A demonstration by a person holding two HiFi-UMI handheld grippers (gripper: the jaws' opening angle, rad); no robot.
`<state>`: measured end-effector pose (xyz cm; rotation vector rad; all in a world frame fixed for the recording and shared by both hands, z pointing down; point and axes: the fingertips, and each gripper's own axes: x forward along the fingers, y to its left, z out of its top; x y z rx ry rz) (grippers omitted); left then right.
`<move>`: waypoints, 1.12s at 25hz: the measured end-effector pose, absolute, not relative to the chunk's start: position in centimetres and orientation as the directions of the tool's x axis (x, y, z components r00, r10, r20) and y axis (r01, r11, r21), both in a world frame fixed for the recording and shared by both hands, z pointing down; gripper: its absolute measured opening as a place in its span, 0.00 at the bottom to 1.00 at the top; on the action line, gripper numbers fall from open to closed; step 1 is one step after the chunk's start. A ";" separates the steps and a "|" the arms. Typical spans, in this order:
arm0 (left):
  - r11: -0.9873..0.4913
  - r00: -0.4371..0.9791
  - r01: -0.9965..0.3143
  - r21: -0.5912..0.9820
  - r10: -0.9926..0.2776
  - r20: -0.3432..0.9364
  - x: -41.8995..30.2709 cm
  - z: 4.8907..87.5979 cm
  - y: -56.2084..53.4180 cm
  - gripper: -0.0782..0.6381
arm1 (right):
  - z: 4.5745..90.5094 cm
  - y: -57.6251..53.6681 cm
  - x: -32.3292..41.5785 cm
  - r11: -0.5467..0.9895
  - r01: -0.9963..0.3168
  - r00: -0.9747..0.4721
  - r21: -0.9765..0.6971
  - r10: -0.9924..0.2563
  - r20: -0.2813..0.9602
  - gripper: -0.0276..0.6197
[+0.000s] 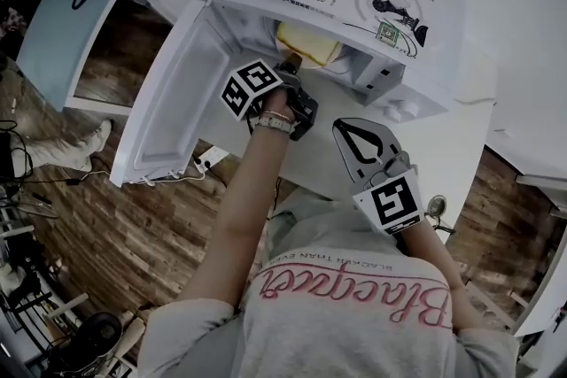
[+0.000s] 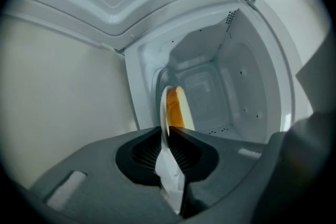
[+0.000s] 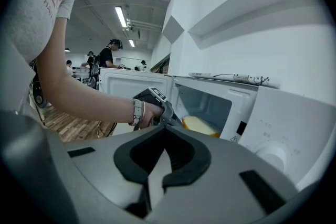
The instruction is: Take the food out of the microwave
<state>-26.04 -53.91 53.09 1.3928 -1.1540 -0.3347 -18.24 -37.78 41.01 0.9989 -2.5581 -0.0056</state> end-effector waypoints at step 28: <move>0.027 0.443 -0.208 0.978 -0.889 0.119 -25.4 47.8 -44.8 0.13 | 39.8 -36.1 -16.5 0.667 -0.742 -0.643 0.069 -0.737 0.209 0.06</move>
